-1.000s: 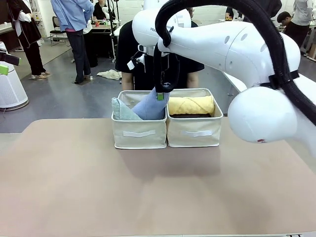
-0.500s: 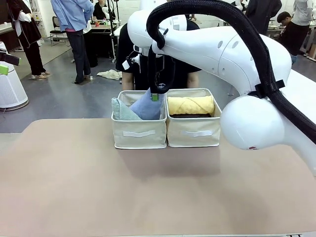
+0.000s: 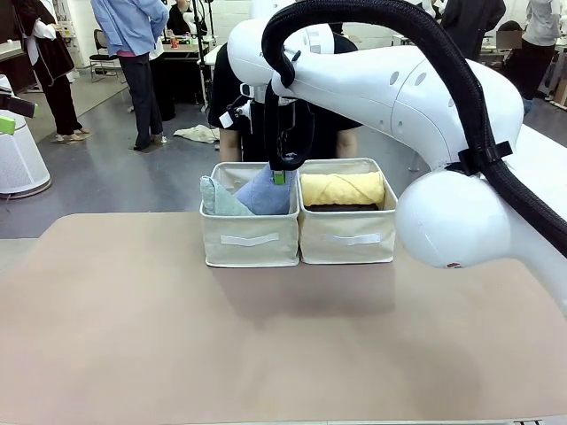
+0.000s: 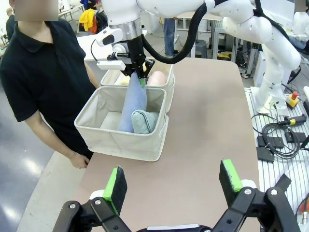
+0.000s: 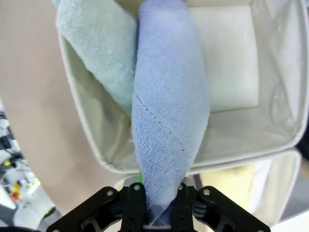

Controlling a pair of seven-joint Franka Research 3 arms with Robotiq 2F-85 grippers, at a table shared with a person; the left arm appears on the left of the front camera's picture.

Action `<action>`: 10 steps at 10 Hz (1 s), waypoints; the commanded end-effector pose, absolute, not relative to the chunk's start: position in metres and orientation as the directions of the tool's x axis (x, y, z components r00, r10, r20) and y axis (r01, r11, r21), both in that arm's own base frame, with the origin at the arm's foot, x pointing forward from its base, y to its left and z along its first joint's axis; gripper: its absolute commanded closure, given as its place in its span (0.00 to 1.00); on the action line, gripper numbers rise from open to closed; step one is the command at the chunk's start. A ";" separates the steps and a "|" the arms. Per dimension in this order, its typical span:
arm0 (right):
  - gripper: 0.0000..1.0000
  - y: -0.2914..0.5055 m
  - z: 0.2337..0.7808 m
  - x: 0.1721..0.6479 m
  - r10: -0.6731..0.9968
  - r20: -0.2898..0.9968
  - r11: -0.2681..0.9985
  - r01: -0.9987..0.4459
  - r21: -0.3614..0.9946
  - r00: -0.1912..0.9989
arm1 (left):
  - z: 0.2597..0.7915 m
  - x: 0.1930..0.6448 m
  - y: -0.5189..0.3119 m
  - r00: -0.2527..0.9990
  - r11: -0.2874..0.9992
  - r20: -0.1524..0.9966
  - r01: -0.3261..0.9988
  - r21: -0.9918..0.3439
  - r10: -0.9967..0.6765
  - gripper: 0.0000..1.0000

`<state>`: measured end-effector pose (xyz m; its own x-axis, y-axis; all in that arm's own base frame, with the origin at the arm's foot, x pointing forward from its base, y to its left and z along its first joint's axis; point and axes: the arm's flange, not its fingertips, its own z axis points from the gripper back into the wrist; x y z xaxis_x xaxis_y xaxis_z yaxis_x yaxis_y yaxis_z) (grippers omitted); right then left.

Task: Sort the towels based on their folding style.
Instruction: Pick up another triangle-folded towel from the table and place it in the left Fabric basket.

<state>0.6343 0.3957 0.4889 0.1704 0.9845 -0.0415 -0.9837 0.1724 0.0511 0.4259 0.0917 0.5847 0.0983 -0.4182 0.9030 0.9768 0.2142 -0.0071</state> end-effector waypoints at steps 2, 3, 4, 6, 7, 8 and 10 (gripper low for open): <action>0.82 0.397 0.485 0.640 0.992 -0.025 0.123 -0.992 0.026 0.122 | 0.586 0.425 0.092 0.091 0.208 0.909 0.978 -0.005 -0.407 0.00; 0.82 0.397 0.485 0.640 0.992 -0.025 0.123 -0.992 0.026 0.122 | 0.586 0.425 0.092 0.091 0.208 0.909 0.978 -0.005 -0.407 0.00; 0.82 0.397 0.485 0.640 0.992 -0.025 0.123 -0.992 0.026 0.122 | 0.586 0.425 0.092 0.091 0.208 0.909 0.978 -0.005 -0.407 0.00; 0.82 0.398 0.482 0.639 0.990 -0.031 0.140 -0.989 0.037 0.139 | 0.586 0.425 0.092 0.091 0.208 0.909 0.978 -0.005 -0.407 0.00; 0.82 0.399 0.486 0.639 0.990 -0.028 0.142 -0.989 0.027 0.141 | 0.586 0.425 0.092 0.091 0.208 0.909 0.978 -0.005 -0.407 0.00; 0.82 0.400 0.489 0.636 0.989 -0.037 0.143 -0.989 0.024 0.142 | 0.586 0.425 0.092 0.091 0.208 0.909 0.978 -0.005 -0.407 0.00; 0.82 0.402 0.494 0.633 0.988 -0.053 0.147 -0.988 0.035 0.145 | 0.586 0.425 0.092 0.091 0.208 0.909 0.978 -0.005 -0.407 0.00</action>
